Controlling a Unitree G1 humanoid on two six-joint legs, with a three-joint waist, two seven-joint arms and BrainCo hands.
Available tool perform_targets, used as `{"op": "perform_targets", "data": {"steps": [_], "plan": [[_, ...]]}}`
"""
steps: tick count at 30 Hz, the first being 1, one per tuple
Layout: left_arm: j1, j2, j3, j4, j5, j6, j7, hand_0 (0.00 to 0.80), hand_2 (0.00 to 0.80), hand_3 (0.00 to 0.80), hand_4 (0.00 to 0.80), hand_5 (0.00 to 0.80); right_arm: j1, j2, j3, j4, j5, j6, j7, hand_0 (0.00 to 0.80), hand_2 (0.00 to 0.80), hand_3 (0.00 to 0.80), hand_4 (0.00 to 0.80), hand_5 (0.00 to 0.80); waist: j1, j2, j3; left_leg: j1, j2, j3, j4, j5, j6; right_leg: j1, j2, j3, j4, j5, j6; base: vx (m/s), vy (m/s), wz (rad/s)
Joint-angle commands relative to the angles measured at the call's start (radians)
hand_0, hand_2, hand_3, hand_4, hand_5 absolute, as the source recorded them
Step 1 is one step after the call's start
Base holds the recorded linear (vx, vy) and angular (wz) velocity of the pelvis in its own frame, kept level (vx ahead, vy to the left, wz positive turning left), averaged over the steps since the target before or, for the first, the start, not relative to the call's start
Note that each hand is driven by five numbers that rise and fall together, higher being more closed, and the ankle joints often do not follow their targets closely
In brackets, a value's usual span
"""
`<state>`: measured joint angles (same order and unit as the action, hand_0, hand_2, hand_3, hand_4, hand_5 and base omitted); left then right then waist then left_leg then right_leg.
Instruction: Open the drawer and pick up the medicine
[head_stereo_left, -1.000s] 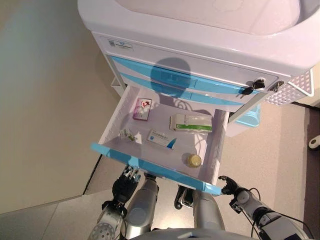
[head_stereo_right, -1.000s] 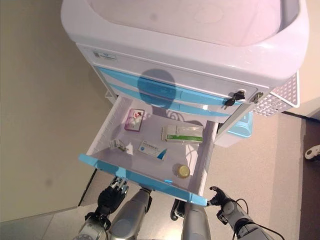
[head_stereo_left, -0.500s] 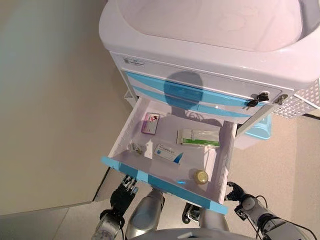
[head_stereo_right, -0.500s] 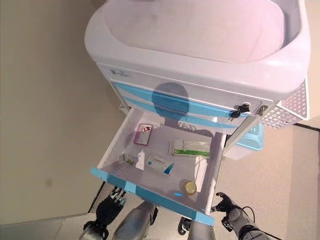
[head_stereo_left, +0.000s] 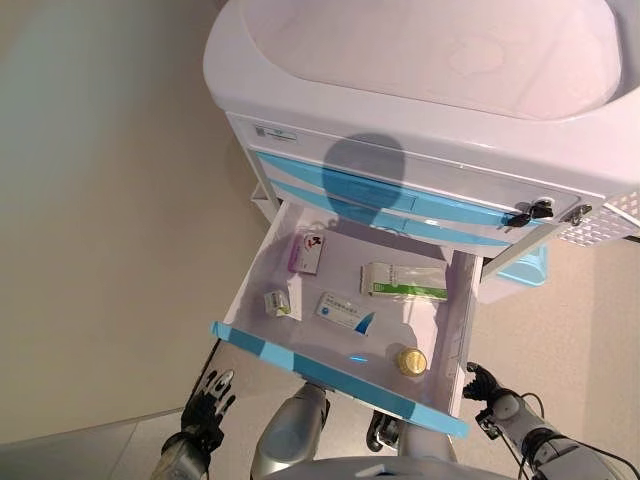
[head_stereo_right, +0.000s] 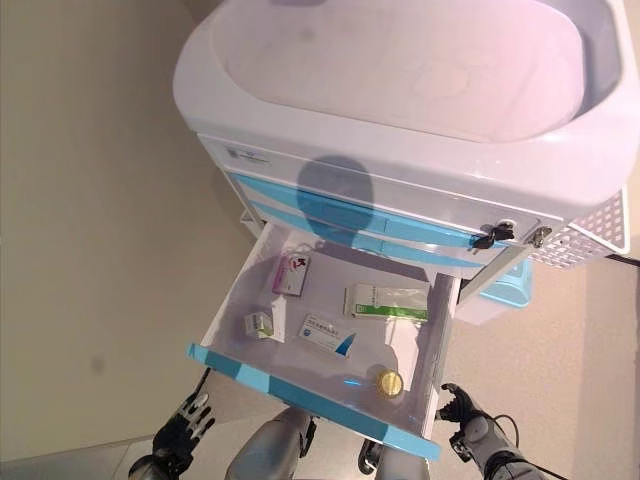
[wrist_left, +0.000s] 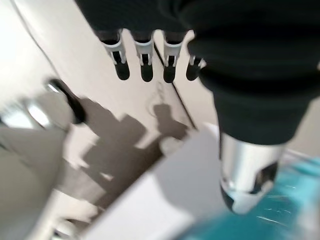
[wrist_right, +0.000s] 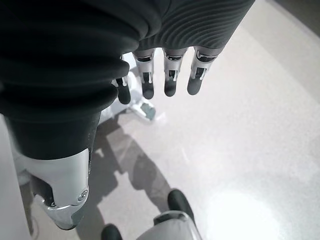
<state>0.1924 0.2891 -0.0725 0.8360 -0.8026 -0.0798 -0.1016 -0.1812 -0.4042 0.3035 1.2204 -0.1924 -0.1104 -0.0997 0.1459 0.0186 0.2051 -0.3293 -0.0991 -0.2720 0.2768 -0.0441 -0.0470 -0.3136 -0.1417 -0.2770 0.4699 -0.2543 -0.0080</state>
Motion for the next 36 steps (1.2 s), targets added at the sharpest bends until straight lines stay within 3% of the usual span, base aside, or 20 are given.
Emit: {"op": "perform_targets", "data": {"steps": [1,2,5,8,13,18,23,26,32,36], "plan": [[-0.022,0.002,0.061,0.118,0.166,-0.008,0.036,0.0,0.0,0.0,0.0,0.0,-0.006,-0.034,0.012,-0.019,0.038,0.002,-0.011,0.0,0.0,0.0,0.0,0.0,-0.027,-0.021,-0.001,0.015,-0.049,0.058,-0.082,0.059,0.085,0.036,-0.022,0.065,-0.14,0.2,0.075,0.035,0.032,-0.13],[-0.022,0.002,0.061,0.119,0.166,-0.008,0.036,0.0,0.0,0.0,0.0,0.0,-0.006,-0.035,0.011,-0.019,0.038,0.002,-0.011,0.0,0.0,0.0,0.0,0.0,-0.028,-0.02,-0.003,0.013,-0.049,0.057,-0.084,0.062,0.085,0.034,-0.022,0.064,-0.143,0.203,0.075,0.036,0.027,-0.09],[-0.086,-0.006,0.098,0.337,0.322,-0.002,0.052,0.0,0.0,0.0,0.0,0.0,-0.011,-0.024,0.008,0.005,0.037,0.0,-0.012,0.0,0.0,0.0,0.0,0.0,-0.04,-0.023,-0.013,0.035,-0.037,0.068,-0.12,0.07,0.082,0.045,-0.013,0.068,-0.17,0.21,0.078,0.033,0.021,-0.13],[-0.114,0.004,0.132,0.468,0.476,0.004,0.077,0.0,0.0,0.0,0.0,0.0,-0.006,-0.017,0.003,0.009,0.034,-0.003,-0.014,0.0,0.0,0.0,0.0,0.0,-0.058,-0.032,-0.024,0.061,-0.024,0.087,-0.164,0.081,0.079,0.053,0.001,0.079,-0.201,0.22,0.08,0.031,0.023,-0.2],[-0.125,0.02,0.14,0.541,0.633,0.015,0.122,0.0,0.0,0.0,0.0,0.0,0.0,-0.026,-0.018,0.013,0.033,-0.003,-0.024,0.0,0.0,0.0,0.0,0.0,-0.077,-0.047,-0.028,0.095,-0.013,0.113,-0.199,0.083,0.081,0.062,0.012,0.103,-0.223,0.235,0.084,0.03,0.017,-0.24],[-0.128,0.008,0.089,0.548,0.744,0.008,0.128,0.0,0.0,0.0,0.0,0.0,0.002,-0.084,-0.052,-0.004,0.019,0.0,-0.034,0.0,0.0,0.0,0.0,0.0,-0.095,-0.064,-0.024,0.129,-0.007,0.165,-0.212,0.07,0.087,0.064,0.027,0.153,-0.233,0.25,0.097,0.024,0.029,-0.38],[-0.151,-0.017,0.01,0.532,0.841,0.003,0.138,0.0,0.0,0.0,0.0,0.0,0.023,-0.165,-0.107,-0.222,0.059,-0.012,-0.03,0.0,0.0,0.0,0.0,0.0,-0.124,-0.093,-0.012,0.161,0.005,0.223,-0.212,0.051,0.094,0.065,0.047,0.213,-0.236,0.266,0.113,0.003,0.02,-0.57],[-0.157,-0.015,0.016,0.527,0.839,0.002,0.144,0.0,0.0,0.0,0.0,0.0,0.051,-0.187,-0.133,-0.327,0.075,-0.019,-0.023,0.0,0.0,0.0,0.0,0.0,-0.133,-0.102,-0.012,0.171,0.01,0.24,-0.212,0.046,0.095,0.067,0.053,0.229,-0.238,0.267,0.116,0.004,0.005,-0.29],[-0.169,0.0,0.064,0.518,0.855,0.003,0.152,0.0,0.0,0.0,0.0,0.0,0.24,-0.267,-0.269,-0.836,0.123,-0.082,0.033,0.0,0.0,0.0,0.0,0.0,-0.16,-0.126,-0.019,0.194,0.019,0.277,-0.22,0.035,0.095,0.077,0.061,0.262,-0.267,0.279,0.127,-0.009,0.005,-0.27],[-0.168,0.004,0.079,0.523,0.865,-0.001,0.151,0.0,0.0,0.0,0.0,0.0,0.299,-0.272,-0.314,-0.996,0.196,-0.12,0.077,0.0,0.0,0.0,0.0,0.0,-0.159,-0.132,-0.025,0.196,0.021,0.288,-0.222,0.032,0.094,0.08,0.062,0.272,-0.282,0.286,0.131,-0.006,0.003,-0.09]]}}
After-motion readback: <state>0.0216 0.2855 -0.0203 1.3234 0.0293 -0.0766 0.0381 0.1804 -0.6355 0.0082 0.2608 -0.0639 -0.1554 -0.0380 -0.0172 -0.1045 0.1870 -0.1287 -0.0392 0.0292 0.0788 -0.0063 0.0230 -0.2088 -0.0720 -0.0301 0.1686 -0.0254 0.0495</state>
